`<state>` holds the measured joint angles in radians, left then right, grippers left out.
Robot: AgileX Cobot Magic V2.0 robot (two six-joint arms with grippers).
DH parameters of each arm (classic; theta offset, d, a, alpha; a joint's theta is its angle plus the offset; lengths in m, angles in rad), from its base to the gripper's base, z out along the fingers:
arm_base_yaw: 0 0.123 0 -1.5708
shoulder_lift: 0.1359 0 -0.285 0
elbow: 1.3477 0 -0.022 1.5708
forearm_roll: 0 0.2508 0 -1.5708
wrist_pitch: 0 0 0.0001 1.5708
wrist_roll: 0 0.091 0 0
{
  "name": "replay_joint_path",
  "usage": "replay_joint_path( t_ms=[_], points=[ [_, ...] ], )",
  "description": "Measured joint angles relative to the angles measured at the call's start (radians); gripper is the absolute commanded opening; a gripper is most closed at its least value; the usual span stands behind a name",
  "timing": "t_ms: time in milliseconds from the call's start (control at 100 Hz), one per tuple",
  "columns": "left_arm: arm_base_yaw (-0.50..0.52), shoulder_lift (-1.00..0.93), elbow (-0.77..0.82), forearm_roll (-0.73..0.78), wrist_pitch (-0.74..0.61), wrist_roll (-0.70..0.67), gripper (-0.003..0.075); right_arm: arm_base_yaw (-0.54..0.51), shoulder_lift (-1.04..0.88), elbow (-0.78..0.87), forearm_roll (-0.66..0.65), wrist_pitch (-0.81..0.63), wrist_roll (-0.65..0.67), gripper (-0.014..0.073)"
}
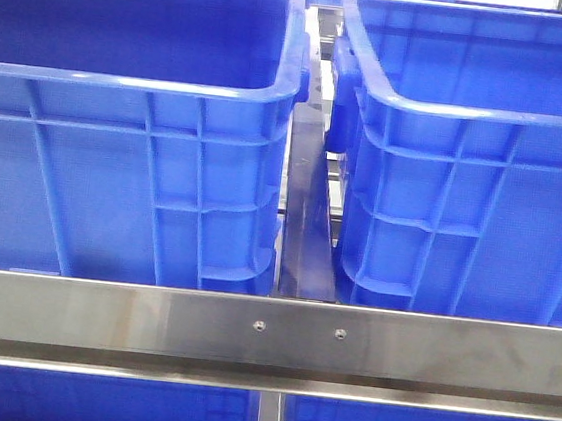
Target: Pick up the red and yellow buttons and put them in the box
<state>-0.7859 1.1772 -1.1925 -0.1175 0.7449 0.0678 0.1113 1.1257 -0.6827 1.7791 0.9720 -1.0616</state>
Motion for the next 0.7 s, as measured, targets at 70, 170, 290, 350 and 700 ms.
replay_joint_path(
  t_ms=[70,170,290,350,700],
  points=[
    [0.0,0.0,0.0,-0.002,0.0,0.0,-0.001,0.041,0.038,-0.026,-0.002,0.0,0.002,0.0563],
    [0.0,0.0,0.0,-0.004,0.0,0.0,-0.001,0.096,0.083,-0.067,-0.002,-0.006,0.002,0.0563],
    [0.0,0.0,0.0,-0.004,0.0,0.0,-0.001,0.148,0.13,-0.118,-0.002,-0.014,0.002,0.0563],
    [0.0,0.0,0.0,-0.004,0.0,0.0,-0.001,0.172,0.153,-0.144,-0.002,-0.019,0.005,0.0563],
    [0.0,0.0,0.0,-0.004,0.0,0.0,-0.001,0.244,0.263,-0.228,-0.002,-0.007,0.005,0.0463]
  ],
)
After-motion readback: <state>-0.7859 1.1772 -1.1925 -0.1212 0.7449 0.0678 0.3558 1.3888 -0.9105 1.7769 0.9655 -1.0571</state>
